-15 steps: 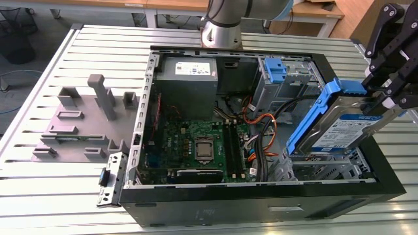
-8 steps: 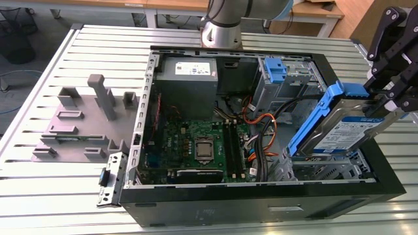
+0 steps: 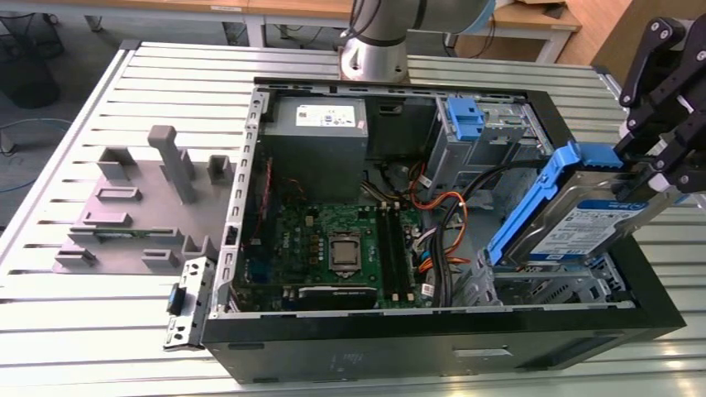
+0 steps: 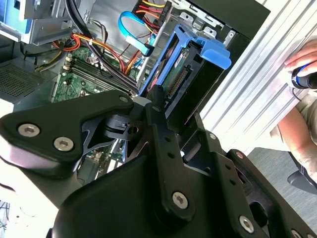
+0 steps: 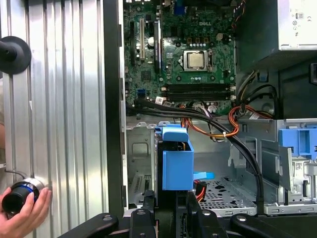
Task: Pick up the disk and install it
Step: 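Pick up the disk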
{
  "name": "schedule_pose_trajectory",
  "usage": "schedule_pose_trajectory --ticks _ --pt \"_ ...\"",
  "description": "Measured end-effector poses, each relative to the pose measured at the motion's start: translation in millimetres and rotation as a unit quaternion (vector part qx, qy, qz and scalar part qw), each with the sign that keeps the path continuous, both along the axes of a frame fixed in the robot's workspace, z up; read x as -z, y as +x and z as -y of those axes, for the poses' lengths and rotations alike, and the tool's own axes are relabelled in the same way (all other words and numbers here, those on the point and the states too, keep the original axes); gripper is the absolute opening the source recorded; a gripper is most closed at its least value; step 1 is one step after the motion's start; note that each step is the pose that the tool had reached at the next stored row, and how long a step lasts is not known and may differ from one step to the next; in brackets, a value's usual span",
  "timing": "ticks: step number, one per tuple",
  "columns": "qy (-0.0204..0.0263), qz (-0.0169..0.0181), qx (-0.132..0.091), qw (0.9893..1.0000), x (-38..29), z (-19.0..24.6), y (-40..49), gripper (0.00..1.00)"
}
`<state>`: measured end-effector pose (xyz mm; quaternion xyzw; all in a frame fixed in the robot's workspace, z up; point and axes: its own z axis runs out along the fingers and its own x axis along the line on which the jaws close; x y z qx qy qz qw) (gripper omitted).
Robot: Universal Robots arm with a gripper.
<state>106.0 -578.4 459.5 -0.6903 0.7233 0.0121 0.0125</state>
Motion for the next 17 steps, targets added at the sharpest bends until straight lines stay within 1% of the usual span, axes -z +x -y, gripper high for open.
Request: schedule_pose_trajectory --ticks 8,17 --pt "0.0001 0.0 0.0 1.0 1.2 -0.3 1.6 0.35" --pt "0.0 0.0 -0.001 1.0 2.9 -3.1 2.0 0.35"
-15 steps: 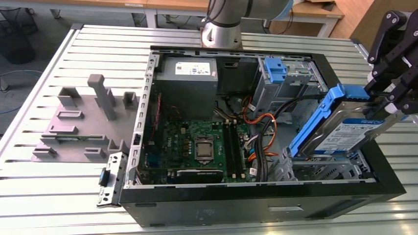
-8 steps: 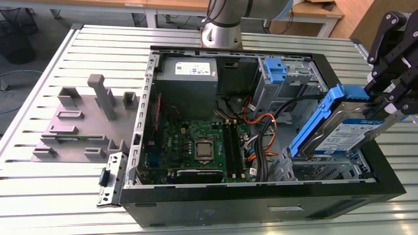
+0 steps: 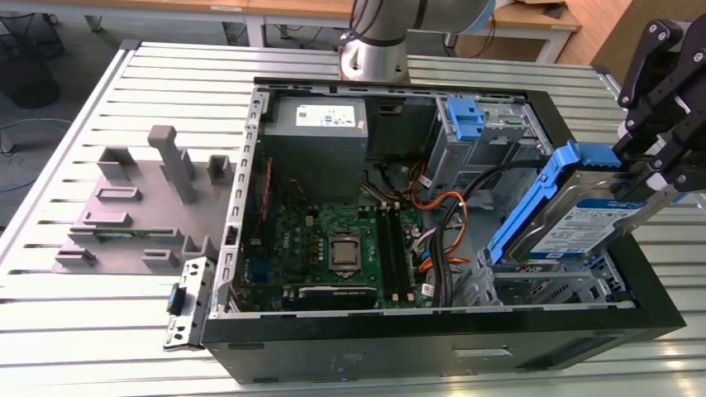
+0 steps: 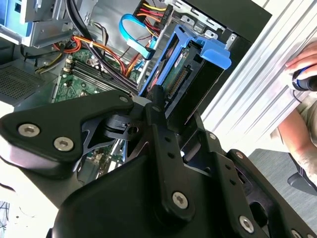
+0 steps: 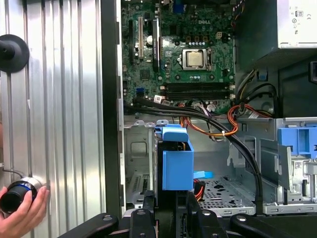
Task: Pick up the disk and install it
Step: 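Pick up the disk, then insert the disk into the insertion slot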
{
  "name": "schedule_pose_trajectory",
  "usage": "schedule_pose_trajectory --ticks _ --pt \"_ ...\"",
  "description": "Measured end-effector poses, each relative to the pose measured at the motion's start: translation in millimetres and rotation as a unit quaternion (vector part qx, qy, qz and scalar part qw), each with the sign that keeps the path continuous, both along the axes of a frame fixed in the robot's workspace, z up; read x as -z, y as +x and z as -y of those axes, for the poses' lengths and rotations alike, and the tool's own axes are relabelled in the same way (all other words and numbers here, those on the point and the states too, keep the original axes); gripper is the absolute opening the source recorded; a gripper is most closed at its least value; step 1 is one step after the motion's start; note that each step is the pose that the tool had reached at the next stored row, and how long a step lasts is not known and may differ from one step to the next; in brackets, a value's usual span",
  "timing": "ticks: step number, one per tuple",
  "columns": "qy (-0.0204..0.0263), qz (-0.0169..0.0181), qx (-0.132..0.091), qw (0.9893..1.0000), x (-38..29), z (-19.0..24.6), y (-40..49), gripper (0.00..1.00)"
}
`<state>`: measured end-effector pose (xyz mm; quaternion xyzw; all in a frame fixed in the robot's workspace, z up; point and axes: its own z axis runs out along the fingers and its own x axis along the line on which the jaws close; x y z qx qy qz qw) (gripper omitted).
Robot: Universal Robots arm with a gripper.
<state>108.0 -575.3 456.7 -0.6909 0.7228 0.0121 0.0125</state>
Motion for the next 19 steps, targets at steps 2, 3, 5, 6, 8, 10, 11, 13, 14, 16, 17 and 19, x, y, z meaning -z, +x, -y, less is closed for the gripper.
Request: schedule_pose_trajectory --ticks 2,3,5,6,8,10,11,13,14,16,17,19 --pt "-0.0003 0.0 0.0 1.0 1.2 -0.3 0.1 0.35" --pt "-0.0003 0.0 0.0 1.0 1.9 -0.4 0.2 0.35" --pt "-0.0004 0.0 0.0 1.0 2.6 -0.6 0.3 0.35" --pt "-0.0004 0.0 0.0 1.0 2.7 -0.8 0.5 0.35" --pt "-0.0004 0.0 0.0 1.0 2.9 -1.1 1.2 0.35" --pt "-0.0004 0.0 0.0 1.0 3.1 -1.3 1.6 0.35" --pt "-0.0004 0.0 0.0 1.0 3.5 -1.3 1.7 0.35" --pt "-0.0005 0.0 0.0 1.0 4.5 -1.4 1.7 0.35" --pt "-0.0005 0.0 0.0 1.0 4.7 -1.4 1.7 0.35" --pt "-0.0006 0.0 0.0 1.0 4.6 -1.3 1.7 0.35" --pt "-0.0005 0.0 0.0 1.0 4.8 -1.4 1.8 0.35" --pt "-0.0005 0.0002 0.0 1.0 5.1 -1.4 1.8 0.35"
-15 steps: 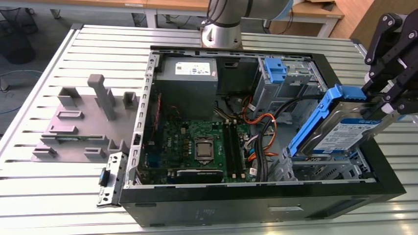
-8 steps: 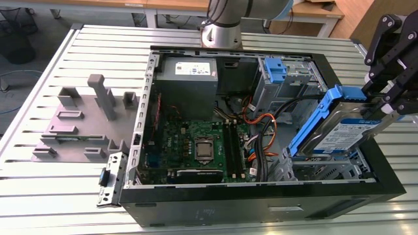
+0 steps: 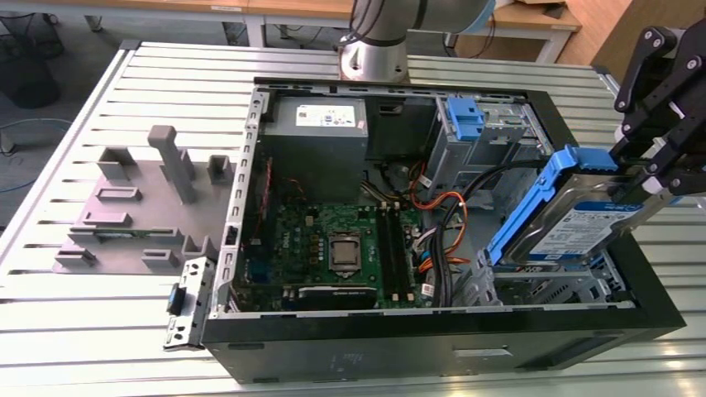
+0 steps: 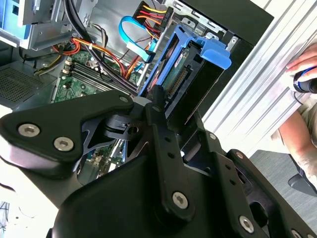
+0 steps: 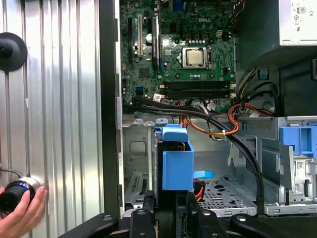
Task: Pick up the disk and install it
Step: 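Insert the disk into the insertion slot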
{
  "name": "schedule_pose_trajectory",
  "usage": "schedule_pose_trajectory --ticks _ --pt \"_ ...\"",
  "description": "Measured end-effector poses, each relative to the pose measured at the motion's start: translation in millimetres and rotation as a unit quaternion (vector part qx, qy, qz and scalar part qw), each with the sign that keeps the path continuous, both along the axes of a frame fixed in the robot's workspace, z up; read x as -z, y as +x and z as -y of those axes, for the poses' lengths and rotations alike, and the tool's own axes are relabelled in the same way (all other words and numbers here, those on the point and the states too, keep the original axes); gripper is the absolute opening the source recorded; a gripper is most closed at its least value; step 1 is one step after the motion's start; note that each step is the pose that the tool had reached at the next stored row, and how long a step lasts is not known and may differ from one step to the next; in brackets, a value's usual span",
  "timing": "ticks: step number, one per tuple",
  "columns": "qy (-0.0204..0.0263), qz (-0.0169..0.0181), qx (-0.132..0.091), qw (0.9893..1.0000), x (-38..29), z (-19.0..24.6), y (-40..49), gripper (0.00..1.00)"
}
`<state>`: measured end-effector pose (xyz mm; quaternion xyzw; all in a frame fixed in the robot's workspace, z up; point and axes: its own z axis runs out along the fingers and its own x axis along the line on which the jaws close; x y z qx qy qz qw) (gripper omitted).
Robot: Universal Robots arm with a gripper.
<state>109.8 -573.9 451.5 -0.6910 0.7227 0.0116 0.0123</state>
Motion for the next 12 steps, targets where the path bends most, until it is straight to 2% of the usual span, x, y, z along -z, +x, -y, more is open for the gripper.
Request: schedule_pose_trajectory --ticks 12 --pt "-0.0004 0.0 0.0 1.0 2.3 0.0 -0.1 0.35"
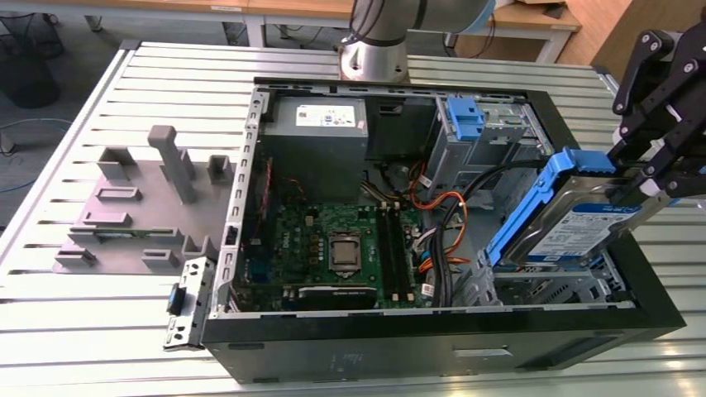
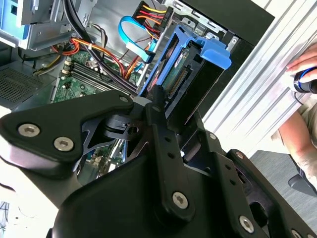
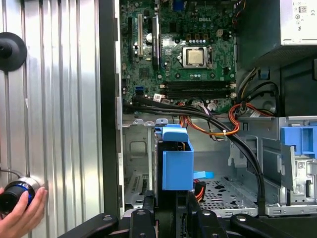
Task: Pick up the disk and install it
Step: 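Insert the disk into the insertion slot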
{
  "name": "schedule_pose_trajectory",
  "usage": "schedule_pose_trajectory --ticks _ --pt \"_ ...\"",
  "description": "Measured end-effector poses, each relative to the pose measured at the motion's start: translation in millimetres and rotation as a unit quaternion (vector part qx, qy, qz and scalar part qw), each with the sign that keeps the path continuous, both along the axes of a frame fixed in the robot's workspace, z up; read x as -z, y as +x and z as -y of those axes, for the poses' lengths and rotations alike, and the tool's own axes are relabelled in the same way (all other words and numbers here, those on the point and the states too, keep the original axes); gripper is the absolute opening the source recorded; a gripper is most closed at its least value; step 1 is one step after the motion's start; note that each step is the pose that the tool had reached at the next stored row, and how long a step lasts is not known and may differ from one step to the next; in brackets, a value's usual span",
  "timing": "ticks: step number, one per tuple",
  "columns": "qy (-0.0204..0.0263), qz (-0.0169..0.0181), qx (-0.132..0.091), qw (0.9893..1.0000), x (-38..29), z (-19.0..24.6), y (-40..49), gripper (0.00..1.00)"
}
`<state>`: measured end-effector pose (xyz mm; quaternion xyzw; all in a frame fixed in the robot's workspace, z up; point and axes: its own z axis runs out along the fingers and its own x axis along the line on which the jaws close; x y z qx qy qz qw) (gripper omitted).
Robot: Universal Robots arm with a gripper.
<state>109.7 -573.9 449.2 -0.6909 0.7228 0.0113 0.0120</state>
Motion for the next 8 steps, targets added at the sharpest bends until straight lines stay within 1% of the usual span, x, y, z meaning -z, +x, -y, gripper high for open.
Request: schedule_pose_trajectory --ticks 3,8 --pt "-0.0001 0.0 0.0 1.0 0.1 0.0 0.0 0.35" --pt "0.0 0.0 0.0 1.0 3.7 0.0 0.0 0.35"
